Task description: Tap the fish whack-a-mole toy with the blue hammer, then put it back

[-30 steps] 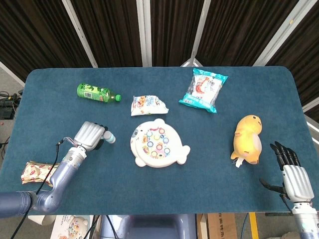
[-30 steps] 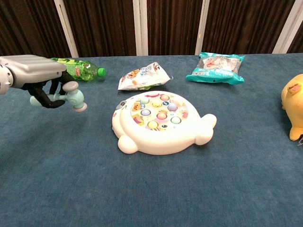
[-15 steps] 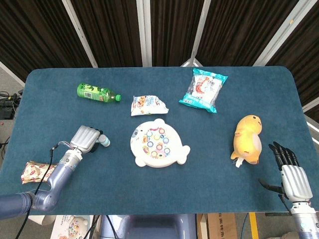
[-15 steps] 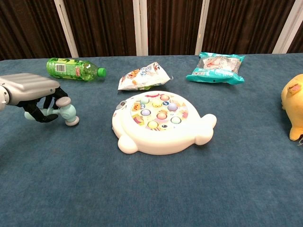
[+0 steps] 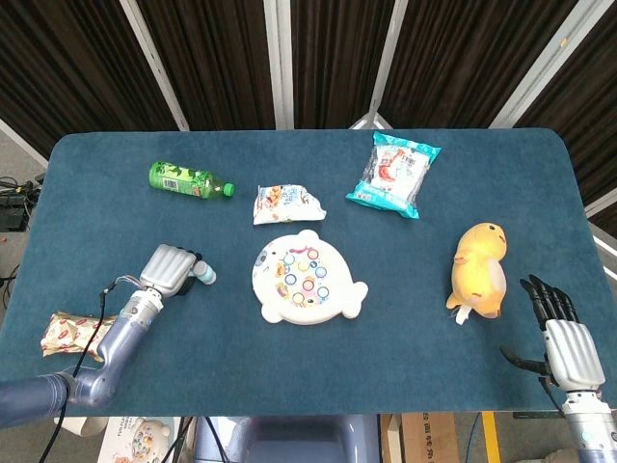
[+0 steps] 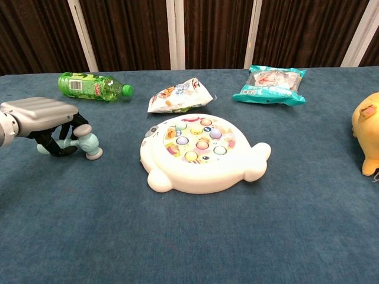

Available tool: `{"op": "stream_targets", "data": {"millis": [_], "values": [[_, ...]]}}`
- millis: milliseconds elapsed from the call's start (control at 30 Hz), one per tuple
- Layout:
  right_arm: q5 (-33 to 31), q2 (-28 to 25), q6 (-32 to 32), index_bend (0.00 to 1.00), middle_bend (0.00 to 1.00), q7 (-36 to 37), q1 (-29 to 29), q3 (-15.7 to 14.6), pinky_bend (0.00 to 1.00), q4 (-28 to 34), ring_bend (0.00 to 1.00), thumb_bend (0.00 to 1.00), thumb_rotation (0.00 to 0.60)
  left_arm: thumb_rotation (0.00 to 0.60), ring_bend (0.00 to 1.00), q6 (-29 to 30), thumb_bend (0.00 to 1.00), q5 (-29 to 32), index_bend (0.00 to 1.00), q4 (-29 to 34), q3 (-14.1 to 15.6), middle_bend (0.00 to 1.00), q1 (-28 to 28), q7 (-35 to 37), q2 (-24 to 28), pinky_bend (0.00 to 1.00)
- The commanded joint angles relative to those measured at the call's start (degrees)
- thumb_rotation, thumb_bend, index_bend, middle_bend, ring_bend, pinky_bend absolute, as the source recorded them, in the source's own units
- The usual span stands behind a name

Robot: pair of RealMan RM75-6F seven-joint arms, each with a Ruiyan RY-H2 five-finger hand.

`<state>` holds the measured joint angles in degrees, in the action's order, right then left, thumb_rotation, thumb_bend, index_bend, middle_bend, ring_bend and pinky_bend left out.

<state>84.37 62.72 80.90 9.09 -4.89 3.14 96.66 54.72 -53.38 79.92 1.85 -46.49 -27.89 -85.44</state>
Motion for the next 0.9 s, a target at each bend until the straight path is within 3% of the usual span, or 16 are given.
{"op": "stream_targets", "data": {"millis": [33,300,900], "values": [[0.03,0.0,0.03,0.0,0.0,0.05,0.02,-0.01,0.0,0.03,0.0,0.19,0.6,0.6,0.45,-0.11,0.51,-0.26,0.53,-0.08,-0.23,0.49,0.22,-0.14,0.04,0.64],[0.3,0.13,0.07,0.0,0.0,-0.07,-0.04,-0.08,0.0,0.02,0.0,0.19,0.6,0.6,0.43,0.18,0.35,-1.46,0.46,-0.42,-0.79,0.46,1.09,-0.5,0.0,0.62],[0.6,0.15,0.27,0.0,0.0,0.08,-0.02,-0.16,0.0,0.0,0.0,0.19,0.6,0.6,0.39,0.68,0.14,-1.0,0.36,-0.47,-2.18,0.39,2.59,-3.25,-0.33,0.56]]}}
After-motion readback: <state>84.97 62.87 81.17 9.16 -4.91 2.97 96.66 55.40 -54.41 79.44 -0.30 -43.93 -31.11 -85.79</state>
